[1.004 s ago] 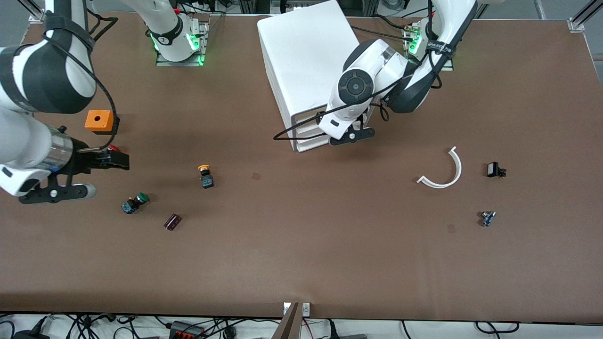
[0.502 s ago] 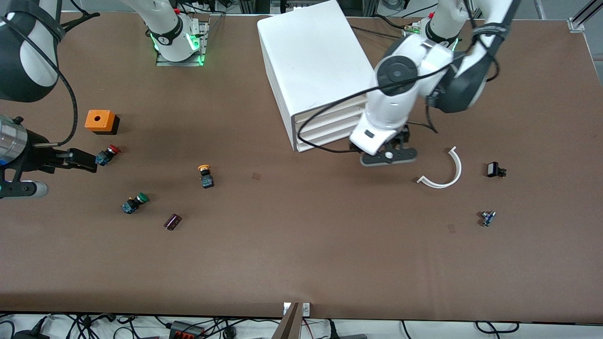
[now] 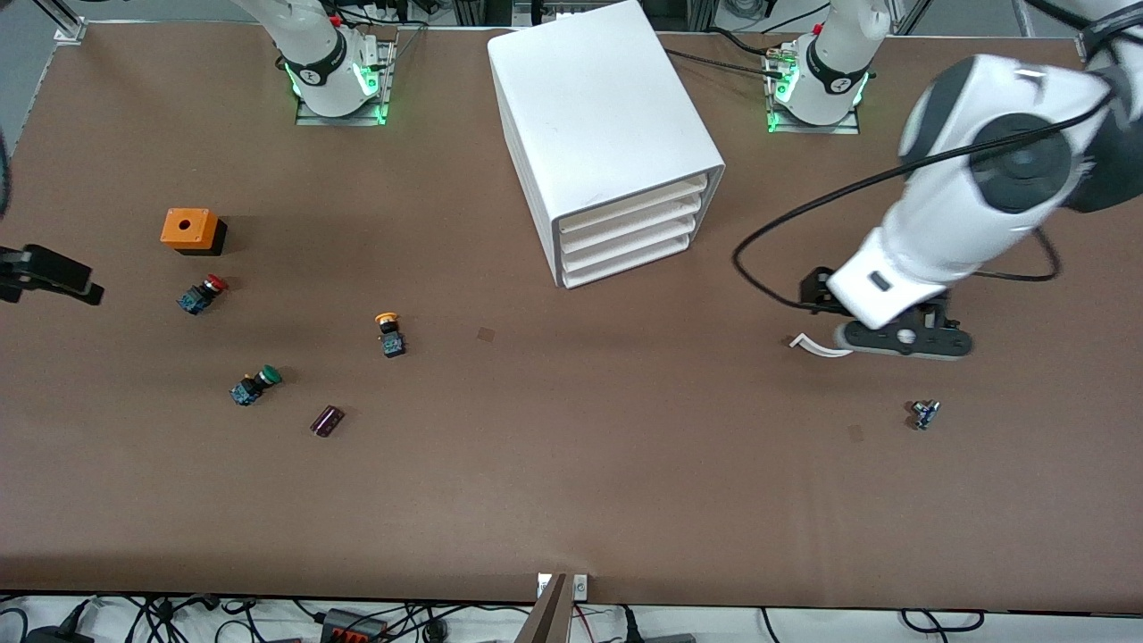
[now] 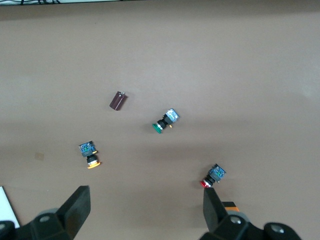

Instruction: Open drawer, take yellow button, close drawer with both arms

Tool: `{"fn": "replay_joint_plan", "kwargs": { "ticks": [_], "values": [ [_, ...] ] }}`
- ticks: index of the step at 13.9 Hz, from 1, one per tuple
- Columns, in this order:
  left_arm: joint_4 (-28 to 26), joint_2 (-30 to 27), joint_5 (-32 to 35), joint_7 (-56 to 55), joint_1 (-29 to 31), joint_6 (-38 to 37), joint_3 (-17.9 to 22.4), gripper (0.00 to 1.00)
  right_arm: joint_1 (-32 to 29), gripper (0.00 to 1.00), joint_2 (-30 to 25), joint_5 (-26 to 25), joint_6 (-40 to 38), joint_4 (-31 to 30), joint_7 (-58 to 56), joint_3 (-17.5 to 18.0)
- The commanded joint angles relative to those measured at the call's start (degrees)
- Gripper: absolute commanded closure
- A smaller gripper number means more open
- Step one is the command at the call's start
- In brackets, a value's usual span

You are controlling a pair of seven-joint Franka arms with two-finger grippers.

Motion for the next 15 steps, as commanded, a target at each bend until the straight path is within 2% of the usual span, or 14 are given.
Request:
{"fn": "replay_joint_plan", "kwargs": {
  "ticks": [1,3,6,8,9,15],
  "values": [
    [-0.16,-3.26,-5.37,9.26,1.81,-1.59,3.13,0.00,-4.91,0.00,-4.71,-0.74,0.08,-5.18,-0.08,4.87],
    [-4.18,-7.47,-11.09,13.58,-1.16,-1.07,10.51,0.00,-4.83,0.00,-5.16,-2.58,-0.10,-5.54,0.19,4.97],
    [-12.44,-14.14,-11.21,16.94,-4.69,3.04,17.03,0.00,-4.22,0.00,-5.25,-3.37,-0.53,-5.54,2.99,5.06],
    [-19.73,-18.98,-11.21,17.90,-4.61,8.76,17.49,0.00,-3.43,0.00,-5.43,-4.86,-0.53,-6.23,3.00,5.06],
    [-21.16,-19.78,-11.03,18.95,-4.35,9.91,17.49,0.00,-3.34,0.00,-6.30,-4.96,-0.10,-7.72,3.00,5.06],
    [-21.00,-19.62,-10.85,19.40,-3.82,7.64,17.05,0.00,-2.98,0.00,-15.53,-7.06,7.28,-22.40,2.91,5.32]
  ]
}}
